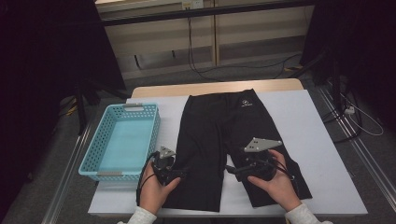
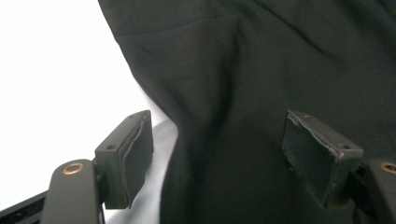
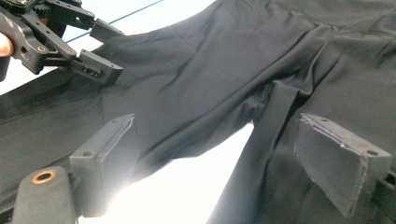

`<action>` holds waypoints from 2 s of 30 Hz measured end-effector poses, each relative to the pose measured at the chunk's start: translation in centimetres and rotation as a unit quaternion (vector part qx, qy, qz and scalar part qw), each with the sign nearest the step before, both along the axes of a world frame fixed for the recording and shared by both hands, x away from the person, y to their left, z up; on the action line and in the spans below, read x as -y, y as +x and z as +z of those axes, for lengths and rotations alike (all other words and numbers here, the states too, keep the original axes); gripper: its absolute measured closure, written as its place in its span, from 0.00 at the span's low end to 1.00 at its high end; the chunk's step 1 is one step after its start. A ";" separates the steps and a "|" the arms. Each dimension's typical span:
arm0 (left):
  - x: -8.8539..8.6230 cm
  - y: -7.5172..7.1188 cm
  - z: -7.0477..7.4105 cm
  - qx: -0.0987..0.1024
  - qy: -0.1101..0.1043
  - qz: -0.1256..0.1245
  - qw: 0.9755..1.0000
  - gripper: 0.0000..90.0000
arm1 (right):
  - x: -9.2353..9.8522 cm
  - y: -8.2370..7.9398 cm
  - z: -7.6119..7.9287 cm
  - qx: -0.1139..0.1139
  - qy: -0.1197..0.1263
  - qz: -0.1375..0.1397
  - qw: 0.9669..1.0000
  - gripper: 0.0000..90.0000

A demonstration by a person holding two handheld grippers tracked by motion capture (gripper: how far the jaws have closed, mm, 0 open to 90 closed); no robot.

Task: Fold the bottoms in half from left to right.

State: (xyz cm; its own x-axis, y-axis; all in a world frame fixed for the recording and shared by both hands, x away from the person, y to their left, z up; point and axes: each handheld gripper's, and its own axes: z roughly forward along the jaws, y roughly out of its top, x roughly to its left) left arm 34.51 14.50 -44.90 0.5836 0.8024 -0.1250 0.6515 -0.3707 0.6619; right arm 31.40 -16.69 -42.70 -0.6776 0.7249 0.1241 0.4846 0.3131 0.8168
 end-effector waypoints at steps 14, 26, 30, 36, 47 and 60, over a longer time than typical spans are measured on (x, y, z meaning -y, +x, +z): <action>0.3 -0.3 0.4 -0.018 -0.001 0.011 1.000 0.73 | 0.6 -0.4 0.0 0.000 0.001 -0.006 1.000 0.15; -0.3 -0.6 1.3 -0.020 -0.030 0.006 0.999 0.94 | 0.3 0.0 0.0 -0.001 0.002 0.002 1.000 0.15; -0.6 -0.6 1.5 -0.018 -0.054 0.007 0.998 0.96 | 0.1 0.3 0.0 0.001 0.003 -0.002 1.000 0.15; 0.4 -0.9 2.2 -0.008 -0.093 -0.002 0.996 0.97 | -0.2 0.9 0.1 0.005 0.003 -0.012 1.000 0.14; 3.2 -1.1 2.0 0.001 -0.115 -0.040 0.993 0.98 | -0.1 2.1 0.1 0.002 0.009 -0.055 0.998 0.13; 3.3 -1.4 1.9 0.009 -0.131 -0.047 0.990 0.98 | -1.7 3.3 0.0 0.004 0.016 -0.057 0.998 0.13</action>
